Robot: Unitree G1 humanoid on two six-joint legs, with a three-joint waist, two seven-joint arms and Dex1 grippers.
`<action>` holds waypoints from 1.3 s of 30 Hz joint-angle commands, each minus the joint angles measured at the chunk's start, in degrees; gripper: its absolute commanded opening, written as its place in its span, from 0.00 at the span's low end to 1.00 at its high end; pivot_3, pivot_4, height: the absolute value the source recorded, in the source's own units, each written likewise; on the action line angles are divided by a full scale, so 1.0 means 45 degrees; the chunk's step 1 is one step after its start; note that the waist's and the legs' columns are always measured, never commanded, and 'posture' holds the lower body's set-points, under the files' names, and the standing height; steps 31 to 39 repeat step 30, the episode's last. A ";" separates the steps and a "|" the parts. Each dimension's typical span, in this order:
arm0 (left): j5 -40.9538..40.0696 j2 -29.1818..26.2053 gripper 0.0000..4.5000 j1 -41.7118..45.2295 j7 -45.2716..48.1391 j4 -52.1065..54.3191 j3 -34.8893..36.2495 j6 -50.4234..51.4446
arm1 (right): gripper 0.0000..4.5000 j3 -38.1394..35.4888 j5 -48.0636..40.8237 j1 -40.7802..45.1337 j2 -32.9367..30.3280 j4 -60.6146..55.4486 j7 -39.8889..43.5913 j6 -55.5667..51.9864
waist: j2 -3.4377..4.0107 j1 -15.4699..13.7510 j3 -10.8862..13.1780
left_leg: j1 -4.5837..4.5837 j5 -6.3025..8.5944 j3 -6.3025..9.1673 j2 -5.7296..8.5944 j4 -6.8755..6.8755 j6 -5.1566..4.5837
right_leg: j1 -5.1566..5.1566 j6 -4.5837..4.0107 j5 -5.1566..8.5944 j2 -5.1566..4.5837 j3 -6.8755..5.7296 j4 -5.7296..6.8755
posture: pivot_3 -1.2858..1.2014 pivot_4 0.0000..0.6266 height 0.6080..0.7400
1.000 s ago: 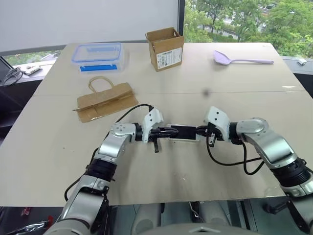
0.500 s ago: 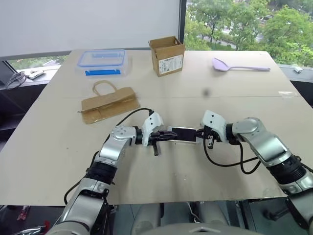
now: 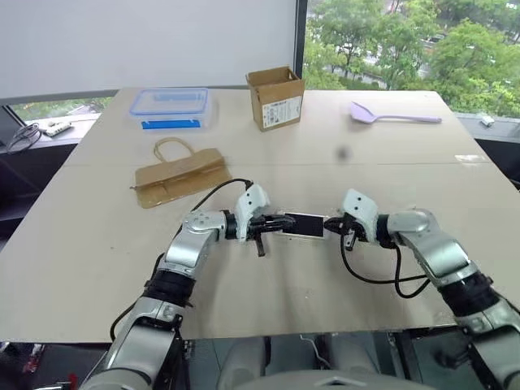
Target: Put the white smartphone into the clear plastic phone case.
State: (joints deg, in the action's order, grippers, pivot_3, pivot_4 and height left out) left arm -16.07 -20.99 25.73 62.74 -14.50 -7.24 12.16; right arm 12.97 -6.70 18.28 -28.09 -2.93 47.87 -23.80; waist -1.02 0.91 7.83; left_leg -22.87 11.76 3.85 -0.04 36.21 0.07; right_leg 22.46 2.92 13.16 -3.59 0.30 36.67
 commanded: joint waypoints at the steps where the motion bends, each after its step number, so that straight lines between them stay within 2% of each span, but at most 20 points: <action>1: -0.1150 0.0397 0.01 0.0235 -0.0724 0.0963 0.1110 0.0251 | 0.07 -0.1446 -0.1073 -0.0451 0.0162 -0.0641 -0.0257 0.0610 | 0.0038 -0.0010 0.0099 | -0.0024 -0.0030 -0.0022 0.0002 0.0001 -0.0050 | 0.0047 -0.0001 -0.0004 0.0004 -0.0018 0.0030 | 0.52 0.24 1.00; 3: -0.1707 0.0477 0.13 0.0269 -0.1109 0.1436 0.1577 0.0845 | 0.21 -0.2255 -0.1639 -0.0819 -0.0057 -0.1483 -0.0299 0.0378 | 0.0064 -0.0026 0.0209 | -0.0037 -0.0036 -0.0050 0.0010 -0.0005 -0.0059 | 0.0066 0.0001 -0.0013 0.0061 -0.0050 0.0055 | 0.52 0.24 1.00; 4: -0.1909 0.0482 0.20 0.0287 -0.1217 0.1628 0.1737 0.1040 | 0.32 -0.2522 -0.1720 -0.0934 -0.0137 -0.1746 -0.0412 0.0458 | 0.0072 -0.0021 0.0216 | -0.0066 -0.0033 -0.0063 0.0012 -0.0007 -0.0055 | 0.0092 0.0024 -0.0025 0.0079 -0.0048 0.0055 | 0.52 0.24 1.00; 6: -0.2097 0.0455 0.40 0.0304 -0.1524 0.1941 0.1978 0.1286 | 0.52 -0.3077 -0.2000 -0.1130 -0.0300 -0.2269 -0.0626 0.0279 | 0.0072 -0.0016 0.0221 | -0.0218 -0.0032 -0.0091 0.0014 0.0000 -0.0052 | 0.0232 -0.0001 -0.0073 0.0114 -0.0045 0.0063 | 0.52 0.24 1.00; 10: -0.2773 -0.0151 0.83 -0.0231 -0.1559 0.2996 0.2513 0.2149 | 0.96 -0.4367 -0.2625 -0.2096 -0.0973 -0.3502 -0.0712 -0.0010 | 0.0058 -0.0052 0.0278 | -0.0232 -0.0014 -0.0099 0.0062 -0.0040 -0.0062 | 0.0248 0.0001 -0.0068 0.0111 -0.0047 0.0039 | 0.52 0.24 1.00; 11: -0.2942 -0.0417 0.95 -0.0503 -0.1549 0.3340 0.2675 0.2369 | 1.00 -0.4714 -0.2847 -0.2485 -0.1184 -0.3824 -0.0612 -0.0067 | 0.0061 -0.0052 0.0285 | -0.0233 -0.0011 -0.0099 0.0062 -0.0047 -0.0065 | 0.0248 0.0000 -0.0067 0.0110 -0.0047 0.0031 | 0.52 0.24 1.00; 12: -0.3035 -0.0653 0.99 -0.0707 -0.1549 0.3585 0.2784 0.2493 | 1.00 -0.4960 -0.3061 -0.2773 -0.1362 -0.4045 -0.0519 -0.0166 | 0.0067 -0.0047 0.0302 | -0.0232 -0.0008 -0.0100 0.0062 -0.0050 -0.0068 | 0.0247 0.0000 -0.0066 0.0109 -0.0047 0.0027 | 0.52 0.24 1.00; 17: -0.3555 -0.2338 0.99 -0.2866 -0.1163 0.5981 0.3209 0.3128 | 1.00 -0.6427 -0.4064 -0.4537 -0.2236 -0.4740 0.0063 -0.0204 | 0.0077 -0.0017 0.0393 | -0.0215 -0.0004 -0.0124 0.0045 -0.0052 -0.0073 | 0.0245 0.0017 -0.0023 0.0106 -0.0020 0.0022 | 0.52 0.24 1.00; 20: -0.3485 -0.2865 0.99 -0.3435 -0.1343 0.6364 0.3471 0.3080 | 1.00 -0.6780 -0.4195 -0.4926 -0.2476 -0.4746 0.0071 -0.0149 | 0.0072 -0.0059 0.0408 | -0.0211 -0.0004 -0.0137 -0.0006 -0.0032 -0.0071 | 0.0243 -0.0005 -0.0003 0.0112 -0.0025 0.0023 | 0.52 0.24 1.00; 26: -0.3867 -0.4012 0.99 -0.4630 -0.1494 0.6880 0.4674 0.3384 | 1.00 -0.8317 -0.4217 -0.7179 -0.3374 -0.5097 0.0686 0.0202 | 0.0067 -0.0146 0.0434 | -0.0219 -0.0002 -0.0153 -0.0014 -0.0008 -0.0069 | 0.0240 -0.0007 -0.0002 0.0101 -0.0022 0.0021 | 0.52 0.24 1.00; 30: -0.3975 -0.4570 0.99 -0.4686 -0.1219 0.6469 0.5058 0.3460 | 1.00 -0.8829 -0.4462 -0.7590 -0.3657 -0.5199 0.0840 0.0047 | 0.0064 -0.0123 0.0439 | -0.0210 -0.0001 -0.0174 -0.0017 -0.0008 -0.0068 | 0.0240 -0.0005 -0.0003 0.0104 -0.0009 0.0021 | 0.52 0.24 1.00; 39: -0.3975 -0.4570 0.99 -0.4686 -0.1219 0.6469 0.5058 0.3460 | 1.00 -0.8829 -0.4462 -0.7590 -0.3657 -0.5199 0.0840 0.0047 | 0.0064 -0.0123 0.0439 | -0.0210 -0.0001 -0.0174 -0.0017 -0.0008 -0.0068 | 0.0240 -0.0005 -0.0003 0.0104 -0.0009 0.0021 | 0.52 0.24 1.00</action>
